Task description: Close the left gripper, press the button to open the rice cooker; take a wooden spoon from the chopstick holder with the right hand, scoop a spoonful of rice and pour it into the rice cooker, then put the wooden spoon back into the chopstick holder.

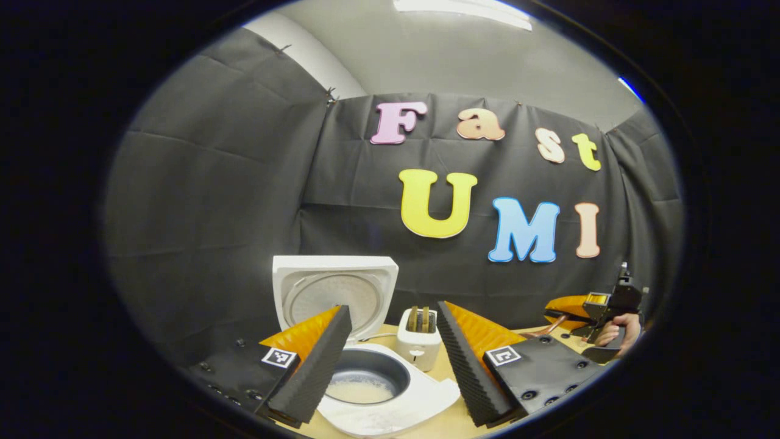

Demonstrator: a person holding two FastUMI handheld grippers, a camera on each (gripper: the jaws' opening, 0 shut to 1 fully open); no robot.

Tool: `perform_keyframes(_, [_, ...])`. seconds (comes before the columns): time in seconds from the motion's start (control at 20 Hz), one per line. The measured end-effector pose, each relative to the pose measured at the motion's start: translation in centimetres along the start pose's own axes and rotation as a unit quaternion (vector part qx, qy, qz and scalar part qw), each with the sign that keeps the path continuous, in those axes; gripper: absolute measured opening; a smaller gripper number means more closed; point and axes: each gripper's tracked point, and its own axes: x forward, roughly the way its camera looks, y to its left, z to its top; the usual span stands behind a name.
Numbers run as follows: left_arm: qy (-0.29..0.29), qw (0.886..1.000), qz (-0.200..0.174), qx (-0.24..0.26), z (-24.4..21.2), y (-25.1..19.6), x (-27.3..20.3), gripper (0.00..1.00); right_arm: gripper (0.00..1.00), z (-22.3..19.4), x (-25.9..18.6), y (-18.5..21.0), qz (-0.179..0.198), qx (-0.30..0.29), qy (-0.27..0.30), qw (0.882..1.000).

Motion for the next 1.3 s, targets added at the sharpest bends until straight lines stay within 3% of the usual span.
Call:
perform_keyframes(0.5, [-0.017,1.000,0.000,0.009,1.2,1.9,-0.7,0.96,0.11,-5.8,7.0,4.9,0.039,-0.007,0.055,0.998])
perform_keyframes(0.95, [-0.013,1.000,0.005,0.007,0.8,4.2,-1.6,0.97,0.12,-13.4,12.8,5.5,0.038,-0.045,0.112,0.992])
perform_keyframes(1.3, [-0.003,1.000,0.001,-0.006,-0.5,6.0,-1.8,0.96,0.11,-19.3,15.7,5.4,0.035,-0.132,0.162,0.977])
